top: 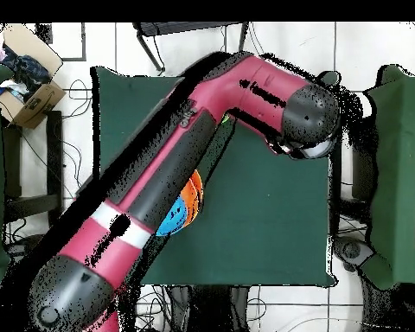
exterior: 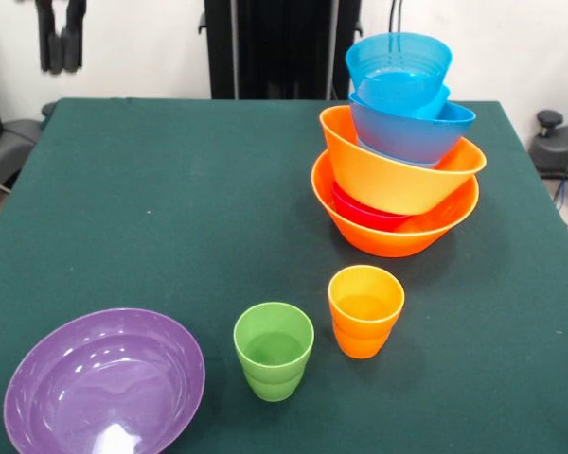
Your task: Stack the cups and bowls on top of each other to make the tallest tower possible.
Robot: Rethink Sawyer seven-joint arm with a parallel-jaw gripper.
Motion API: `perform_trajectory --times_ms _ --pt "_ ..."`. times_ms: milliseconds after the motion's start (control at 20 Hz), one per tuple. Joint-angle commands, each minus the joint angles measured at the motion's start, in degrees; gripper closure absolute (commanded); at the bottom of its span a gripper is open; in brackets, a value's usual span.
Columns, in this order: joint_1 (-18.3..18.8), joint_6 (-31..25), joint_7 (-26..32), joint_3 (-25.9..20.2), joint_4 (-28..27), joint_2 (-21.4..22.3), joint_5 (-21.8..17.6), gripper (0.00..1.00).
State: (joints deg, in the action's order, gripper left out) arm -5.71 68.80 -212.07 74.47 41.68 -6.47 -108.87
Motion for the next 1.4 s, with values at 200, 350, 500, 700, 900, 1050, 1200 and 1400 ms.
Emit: perform_trajectory --times_ms 200,350,500,700,900,1050,1200,1400 --pt "3.71 -8.82 15.42 -12.11 -7.94 -7.7 4.75 1.0" --pt "4.77 -11.51 17.84 -12.78 -9.44 -9.3 5.35 1.0" --pt "6.14 -13.37 19.56 -13.81 -11.48 -10.48 6.67 1.0" --pt "6.67 -13.43 21.57 -14.41 -12.36 -10.62 7.87 1.0" --pt "7.74 -12.59 31.0 -19.43 -13.94 -8.3 11.58 1.0" --pt "7.76 -10.27 36.91 -21.61 -13.39 -6.19 13.23 1.0" --pt "7.83 -9.92 38.63 -21.57 -13.43 -6.16 13.63 1.0" --pt "7.65 -8.57 35.33 -19.18 -13.83 -7.38 12.97 1.0"
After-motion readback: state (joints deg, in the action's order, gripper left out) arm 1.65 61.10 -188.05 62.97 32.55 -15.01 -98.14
